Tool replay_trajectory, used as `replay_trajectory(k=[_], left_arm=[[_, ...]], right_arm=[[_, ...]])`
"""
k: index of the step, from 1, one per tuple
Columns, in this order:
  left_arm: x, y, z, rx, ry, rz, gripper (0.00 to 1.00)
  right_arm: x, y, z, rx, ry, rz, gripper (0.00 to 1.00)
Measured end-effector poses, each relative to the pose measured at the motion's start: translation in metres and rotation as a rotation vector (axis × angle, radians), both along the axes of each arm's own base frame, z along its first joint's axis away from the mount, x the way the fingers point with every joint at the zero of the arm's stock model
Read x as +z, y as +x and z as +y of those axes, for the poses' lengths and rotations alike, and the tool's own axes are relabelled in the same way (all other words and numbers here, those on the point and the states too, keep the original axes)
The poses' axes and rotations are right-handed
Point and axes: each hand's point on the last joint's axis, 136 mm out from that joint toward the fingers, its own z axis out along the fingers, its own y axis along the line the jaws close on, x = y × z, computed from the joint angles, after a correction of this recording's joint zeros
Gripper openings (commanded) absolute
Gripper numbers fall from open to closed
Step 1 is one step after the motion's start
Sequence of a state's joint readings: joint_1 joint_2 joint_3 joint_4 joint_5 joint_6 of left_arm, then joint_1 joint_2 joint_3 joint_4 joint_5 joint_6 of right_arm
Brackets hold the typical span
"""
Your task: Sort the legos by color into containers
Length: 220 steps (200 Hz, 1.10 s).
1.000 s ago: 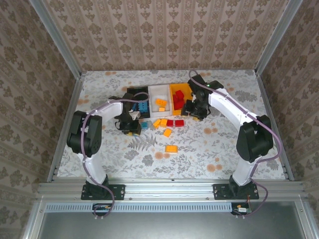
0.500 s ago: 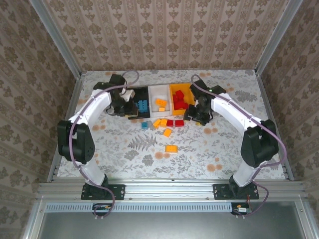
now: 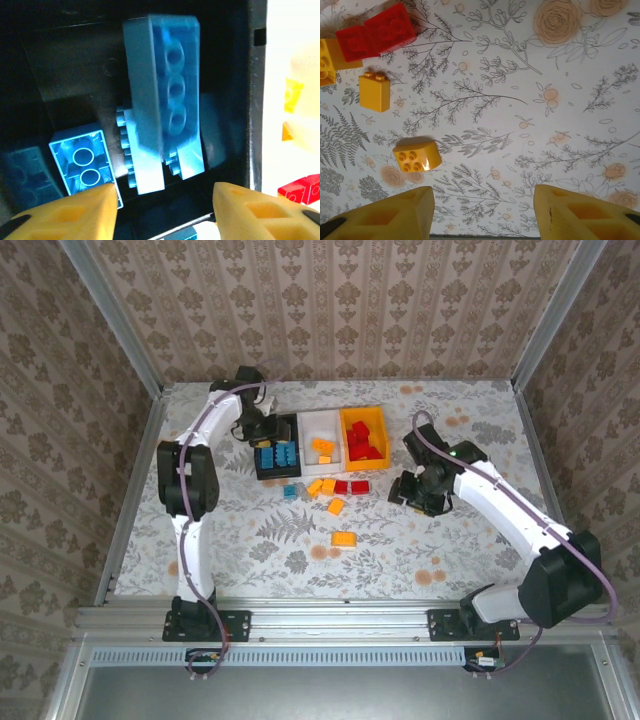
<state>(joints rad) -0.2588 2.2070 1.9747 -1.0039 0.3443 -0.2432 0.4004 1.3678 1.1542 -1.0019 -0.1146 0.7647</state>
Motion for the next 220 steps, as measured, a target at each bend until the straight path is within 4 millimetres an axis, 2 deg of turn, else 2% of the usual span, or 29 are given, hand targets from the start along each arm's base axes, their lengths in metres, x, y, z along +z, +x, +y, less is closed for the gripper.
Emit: replay_trajectory(k=[28, 46, 66, 99, 123, 139, 153, 175, 220], left_arm=[[0.002, -0.002, 0.000, -0.006, -0.004, -0.005, 0.70], [0.006, -0.014, 0.003, -0.013, 0.004, -0.002, 0.75], [0.015, -0.042, 0.009, -0.028, 0.024, 0.004, 0.82], [0.030, -0.104, 0.009, -0.088, 0.061, -0.001, 0.85], [0.018, -0.142, 0.004, -0.135, 0.084, 0.041, 0.83], [0.001, -0.155, 0.003, -0.149, 0.106, 0.083, 0.82], [-0.011, -0.159, 0.001, -0.151, 0.126, 0.113, 0.82], [-0.028, -0.155, -0.004, -0.151, 0.142, 0.135, 0.81], [-0.048, -0.134, -0.017, -0.150, 0.166, 0.152, 0.75]], right_arm=[[0.000, -0.001, -0.001, -0.004, -0.003, -0.005, 0.57], [-0.005, 0.002, 0.000, -0.003, -0.007, 0.008, 0.58], [-0.021, 0.007, 0.003, 0.002, -0.026, 0.057, 0.58], [-0.038, 0.026, 0.016, 0.021, -0.022, 0.097, 0.58], [-0.039, 0.044, 0.030, 0.051, -0.004, 0.086, 0.58], [-0.038, 0.055, 0.041, 0.077, 0.010, 0.077, 0.58], [-0.036, 0.063, 0.049, 0.099, 0.018, 0.066, 0.58], [-0.031, 0.071, 0.058, 0.125, 0.029, 0.051, 0.58], [-0.026, 0.073, 0.060, 0.143, 0.035, 0.042, 0.58]])
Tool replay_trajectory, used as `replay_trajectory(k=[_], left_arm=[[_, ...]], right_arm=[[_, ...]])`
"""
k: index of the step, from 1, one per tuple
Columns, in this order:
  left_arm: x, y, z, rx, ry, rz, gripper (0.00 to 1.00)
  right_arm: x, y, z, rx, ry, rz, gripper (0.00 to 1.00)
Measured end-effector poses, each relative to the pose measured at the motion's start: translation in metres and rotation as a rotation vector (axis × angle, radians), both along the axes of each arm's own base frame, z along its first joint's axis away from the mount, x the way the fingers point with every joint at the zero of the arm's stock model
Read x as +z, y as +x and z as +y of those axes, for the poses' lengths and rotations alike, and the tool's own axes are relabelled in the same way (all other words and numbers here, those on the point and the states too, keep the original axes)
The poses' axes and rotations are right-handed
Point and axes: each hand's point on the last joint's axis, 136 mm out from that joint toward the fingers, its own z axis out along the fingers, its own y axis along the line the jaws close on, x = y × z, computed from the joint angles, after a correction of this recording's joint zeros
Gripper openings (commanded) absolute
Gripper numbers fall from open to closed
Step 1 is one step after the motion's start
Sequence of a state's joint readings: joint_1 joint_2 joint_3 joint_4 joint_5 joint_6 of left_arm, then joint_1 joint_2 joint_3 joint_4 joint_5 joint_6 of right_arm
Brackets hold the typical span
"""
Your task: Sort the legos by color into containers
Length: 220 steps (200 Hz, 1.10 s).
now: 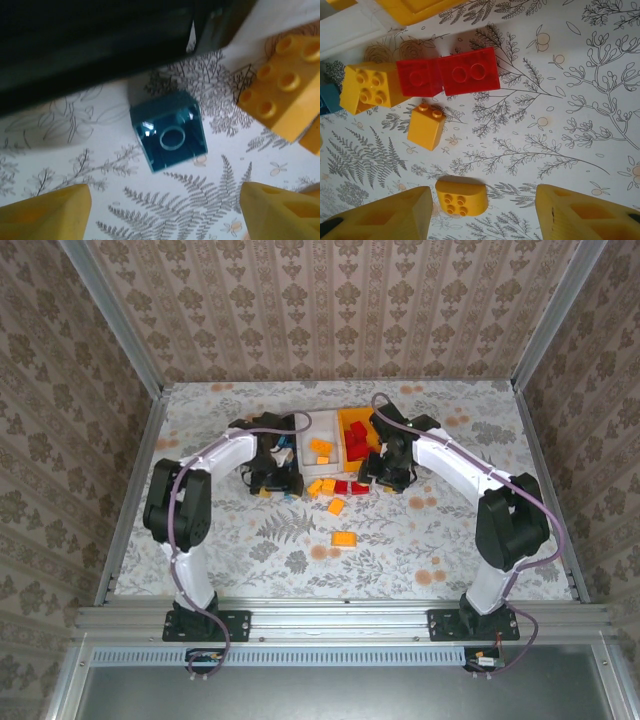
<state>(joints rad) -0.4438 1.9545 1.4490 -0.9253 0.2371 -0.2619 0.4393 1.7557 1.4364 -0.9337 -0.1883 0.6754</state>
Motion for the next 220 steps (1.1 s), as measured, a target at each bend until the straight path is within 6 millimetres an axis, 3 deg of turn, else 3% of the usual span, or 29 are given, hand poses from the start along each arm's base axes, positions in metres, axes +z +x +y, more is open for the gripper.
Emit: replay_trajectory(k=[52, 82, 105, 125, 175, 220], left_arm=[[-0.010, 0.016, -0.006, 0.007, 0.002, -0.009, 0.61], [-0.011, 0.024, -0.008, 0.003, 0.010, -0.024, 0.42], [-0.011, 0.026, -0.007, 0.005, 0.016, -0.028, 0.42], [-0.012, 0.026, -0.006, 0.002, 0.022, -0.031, 0.56], [-0.013, 0.016, -0.002, -0.005, 0.044, -0.057, 0.56], [-0.016, 0.014, -0.015, -0.038, 0.074, -0.119, 0.55]], right_arm=[[-0.001, -0.004, -0.002, 0.000, -0.008, 0.016, 0.58], [-0.001, -0.004, -0.002, 0.000, -0.009, 0.019, 0.58], [-0.001, -0.005, -0.002, 0.000, -0.009, 0.019, 0.57], [-0.002, -0.005, -0.003, 0.003, -0.011, 0.022, 0.57], [-0.006, -0.006, -0.002, 0.012, -0.015, 0.035, 0.57], [-0.008, -0.005, 0.000, 0.025, -0.021, 0.047, 0.57]])
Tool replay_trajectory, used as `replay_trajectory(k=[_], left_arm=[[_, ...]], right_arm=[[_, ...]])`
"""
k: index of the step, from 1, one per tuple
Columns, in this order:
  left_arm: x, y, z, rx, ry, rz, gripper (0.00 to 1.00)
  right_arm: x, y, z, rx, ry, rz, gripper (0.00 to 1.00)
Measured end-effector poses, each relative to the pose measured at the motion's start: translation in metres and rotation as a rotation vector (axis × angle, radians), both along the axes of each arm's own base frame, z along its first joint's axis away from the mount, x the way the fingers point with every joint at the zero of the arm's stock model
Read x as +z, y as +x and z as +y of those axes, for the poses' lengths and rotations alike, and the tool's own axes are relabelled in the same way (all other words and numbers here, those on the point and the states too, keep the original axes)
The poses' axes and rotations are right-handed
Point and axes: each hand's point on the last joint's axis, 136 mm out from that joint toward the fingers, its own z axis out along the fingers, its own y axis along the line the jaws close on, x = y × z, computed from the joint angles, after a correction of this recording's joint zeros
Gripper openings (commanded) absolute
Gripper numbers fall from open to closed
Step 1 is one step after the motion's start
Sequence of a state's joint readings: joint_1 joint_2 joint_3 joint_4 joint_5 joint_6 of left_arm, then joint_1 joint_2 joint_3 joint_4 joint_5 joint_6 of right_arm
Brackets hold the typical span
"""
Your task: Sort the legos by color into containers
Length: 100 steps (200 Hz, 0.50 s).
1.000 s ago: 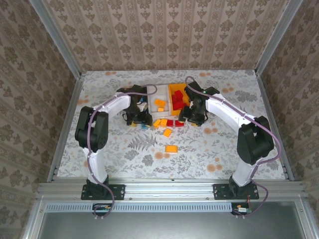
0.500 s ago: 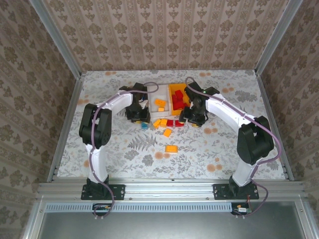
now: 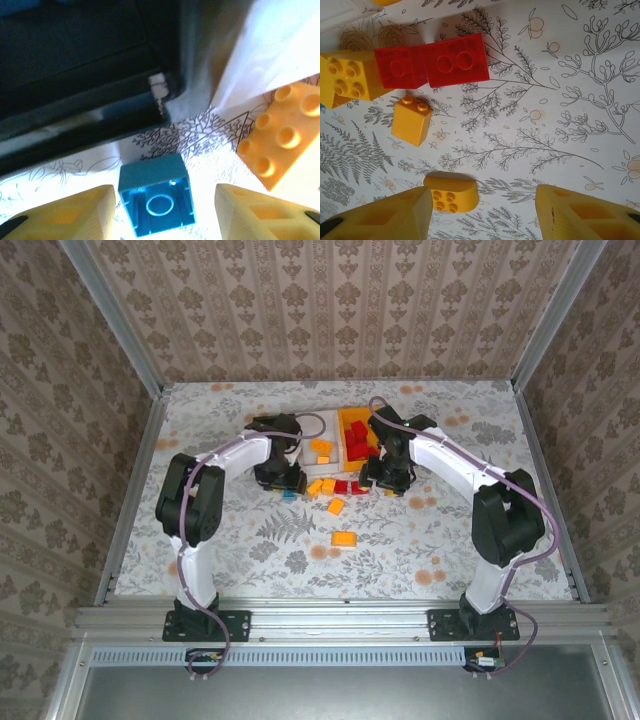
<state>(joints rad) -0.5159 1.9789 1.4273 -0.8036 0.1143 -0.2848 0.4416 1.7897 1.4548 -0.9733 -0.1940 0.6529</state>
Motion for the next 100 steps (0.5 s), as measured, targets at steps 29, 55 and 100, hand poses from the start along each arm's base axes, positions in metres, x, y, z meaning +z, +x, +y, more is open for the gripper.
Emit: replay_trajectory(k=[29, 55, 100], left_arm=[[0.000, 0.002, -0.005, 0.003, 0.005, -0.022, 0.49], [-0.001, 0.002, -0.005, 0.005, 0.008, -0.025, 0.42], [-0.002, -0.001, -0.003, 0.013, 0.006, -0.040, 0.33]], right_arm=[[0.004, 0.002, 0.002, 0.011, 0.003, -0.011, 0.57], [0.004, -0.001, 0.000, 0.020, -0.004, -0.002, 0.57], [0.002, -0.009, -0.004, 0.022, -0.009, 0.007, 0.57]])
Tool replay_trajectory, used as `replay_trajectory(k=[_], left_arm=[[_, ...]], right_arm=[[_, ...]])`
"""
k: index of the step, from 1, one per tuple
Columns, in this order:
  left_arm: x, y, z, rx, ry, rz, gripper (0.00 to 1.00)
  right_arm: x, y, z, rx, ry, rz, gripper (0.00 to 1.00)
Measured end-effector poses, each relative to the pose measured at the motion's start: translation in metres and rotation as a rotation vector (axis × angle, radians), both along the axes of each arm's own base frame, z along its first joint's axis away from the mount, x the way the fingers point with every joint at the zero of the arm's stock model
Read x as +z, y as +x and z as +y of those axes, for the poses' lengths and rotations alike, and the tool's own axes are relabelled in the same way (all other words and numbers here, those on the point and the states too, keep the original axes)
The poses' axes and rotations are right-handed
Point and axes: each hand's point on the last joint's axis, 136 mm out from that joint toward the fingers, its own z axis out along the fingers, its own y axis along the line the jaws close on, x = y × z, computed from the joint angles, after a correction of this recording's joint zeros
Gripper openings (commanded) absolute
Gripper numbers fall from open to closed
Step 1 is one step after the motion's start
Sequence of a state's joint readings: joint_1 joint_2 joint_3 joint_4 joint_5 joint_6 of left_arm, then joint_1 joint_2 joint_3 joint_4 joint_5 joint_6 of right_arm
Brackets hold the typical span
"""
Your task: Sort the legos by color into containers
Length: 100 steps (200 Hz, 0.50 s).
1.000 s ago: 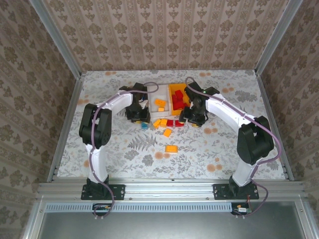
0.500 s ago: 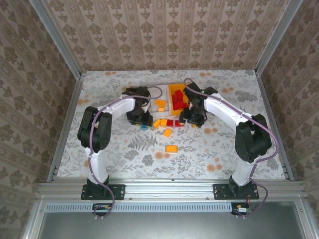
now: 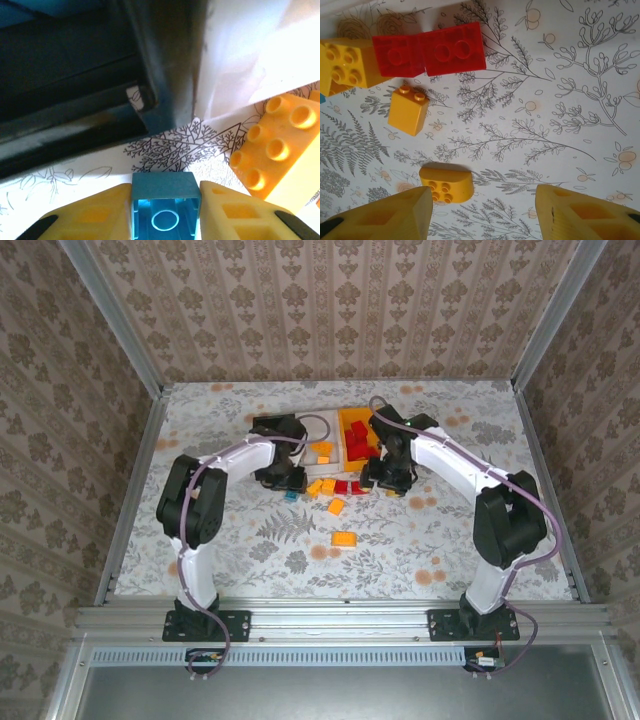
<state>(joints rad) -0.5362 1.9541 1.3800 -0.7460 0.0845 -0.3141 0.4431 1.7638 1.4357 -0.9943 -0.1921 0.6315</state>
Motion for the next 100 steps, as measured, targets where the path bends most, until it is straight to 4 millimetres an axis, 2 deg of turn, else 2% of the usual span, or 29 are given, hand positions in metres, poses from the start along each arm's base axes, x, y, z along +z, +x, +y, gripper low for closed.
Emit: replay_trajectory(k=[58, 80, 100], left_arm=[[0.004, -0.020, 0.016, 0.007, 0.034, 0.043, 0.34], [0.017, -0.021, 0.024, 0.023, 0.030, 0.037, 0.35], [0.038, -0.016, 0.033, 0.051, 0.013, 0.009, 0.35]], right_arm=[[-0.004, -0.006, 0.000, 0.001, -0.001, 0.004, 0.57], [-0.006, -0.008, 0.001, -0.004, 0.001, 0.005, 0.57], [-0.008, -0.011, 0.002, -0.007, -0.001, 0.012, 0.57]])
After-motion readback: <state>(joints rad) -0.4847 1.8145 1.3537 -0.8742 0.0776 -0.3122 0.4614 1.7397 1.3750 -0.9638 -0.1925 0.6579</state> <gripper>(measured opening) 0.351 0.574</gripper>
